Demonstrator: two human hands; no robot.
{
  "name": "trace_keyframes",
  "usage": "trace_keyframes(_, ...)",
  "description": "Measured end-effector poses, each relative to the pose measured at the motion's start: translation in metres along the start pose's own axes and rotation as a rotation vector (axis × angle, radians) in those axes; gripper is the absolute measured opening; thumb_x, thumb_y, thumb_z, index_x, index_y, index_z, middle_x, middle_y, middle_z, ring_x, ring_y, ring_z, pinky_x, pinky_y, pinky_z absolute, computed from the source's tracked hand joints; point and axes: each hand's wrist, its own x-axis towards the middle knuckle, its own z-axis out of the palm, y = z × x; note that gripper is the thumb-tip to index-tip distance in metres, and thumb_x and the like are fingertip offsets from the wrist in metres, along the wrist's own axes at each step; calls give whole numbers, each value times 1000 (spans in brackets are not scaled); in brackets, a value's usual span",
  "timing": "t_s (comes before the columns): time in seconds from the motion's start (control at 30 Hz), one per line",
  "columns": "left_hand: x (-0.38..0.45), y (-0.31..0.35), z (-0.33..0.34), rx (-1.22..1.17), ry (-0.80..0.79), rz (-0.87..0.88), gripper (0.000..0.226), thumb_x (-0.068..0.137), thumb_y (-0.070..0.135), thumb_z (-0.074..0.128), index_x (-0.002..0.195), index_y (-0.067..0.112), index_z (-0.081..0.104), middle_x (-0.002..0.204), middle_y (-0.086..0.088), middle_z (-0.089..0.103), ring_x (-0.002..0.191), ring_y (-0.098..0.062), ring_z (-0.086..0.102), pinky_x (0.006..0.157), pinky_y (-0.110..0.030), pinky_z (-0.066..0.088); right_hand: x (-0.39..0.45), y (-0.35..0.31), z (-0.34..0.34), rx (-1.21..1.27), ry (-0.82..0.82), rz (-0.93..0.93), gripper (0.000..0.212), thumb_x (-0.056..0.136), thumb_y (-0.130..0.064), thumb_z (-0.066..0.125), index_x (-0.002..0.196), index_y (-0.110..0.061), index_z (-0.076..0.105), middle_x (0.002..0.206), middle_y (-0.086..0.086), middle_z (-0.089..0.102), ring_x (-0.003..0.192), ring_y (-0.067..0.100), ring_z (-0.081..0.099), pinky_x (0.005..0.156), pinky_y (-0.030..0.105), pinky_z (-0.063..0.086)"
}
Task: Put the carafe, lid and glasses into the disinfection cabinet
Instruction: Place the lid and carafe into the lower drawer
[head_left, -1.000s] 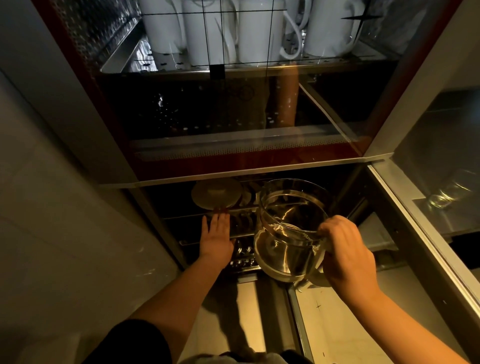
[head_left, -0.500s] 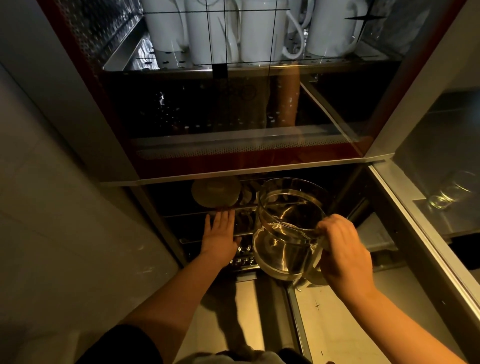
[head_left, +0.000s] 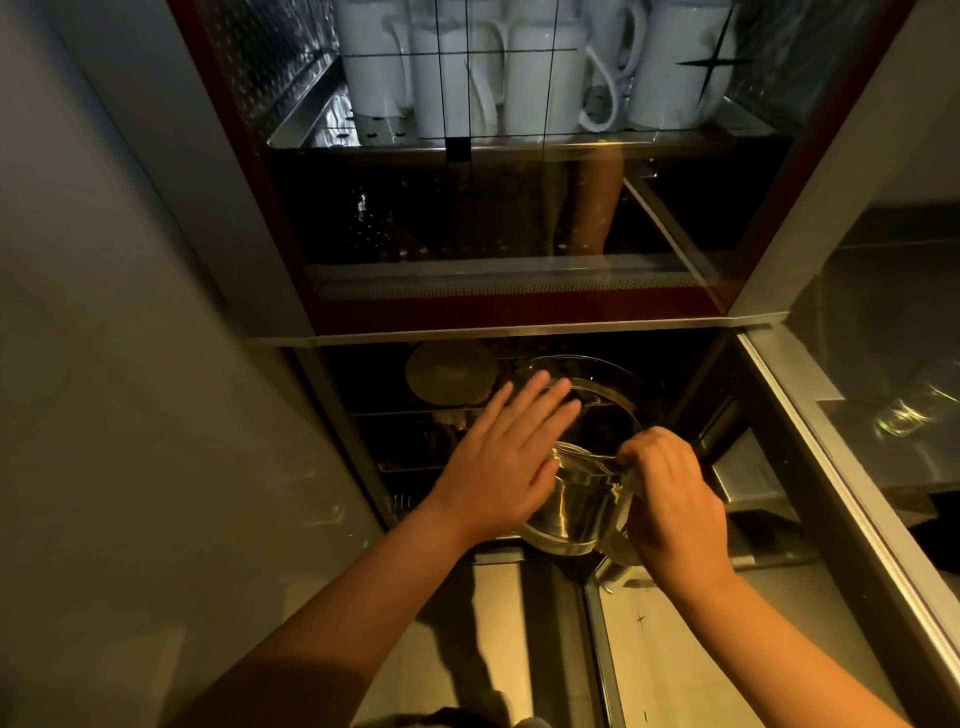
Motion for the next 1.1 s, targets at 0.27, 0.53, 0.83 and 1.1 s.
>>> trace_keyframes(0.27,11,15,-17,-27,104,180,27,81,39,61,88,13,66,80,0,64,75,-15,61,78,-31,50,-9,-6,-20,36,-2,22,60,57,5,79,104,-17,48,105,6,55,104,15,45,48,31,53)
trace_keyframes(0.53,28,27,-26,-36,168,235,33,76,44,64,71,12,55,68,-1,52,62,-13,48,67,-18,30,-8,-2,-40,35,4,-30,61,57,-2,83,109,-13,52,113,8,57,112,18,45,65,27,53)
trace_keyframes(0.83,47,22,-48,-122,129,181,33,76,39,64,67,10,51,65,-2,49,63,-11,39,65,-24,33,-11,11,-53,-126,50,-388,56,78,-9,62,130,-9,41,138,13,39,131,28,36,108,42,32)
trace_keyframes(1.1,44,19,-60,-99,133,203,35,76,40,65,65,11,49,63,-2,48,60,-14,41,61,-25,33,-7,27,-62,-279,-250,-841,36,81,-26,68,114,-16,56,115,3,62,118,21,47,115,38,17)
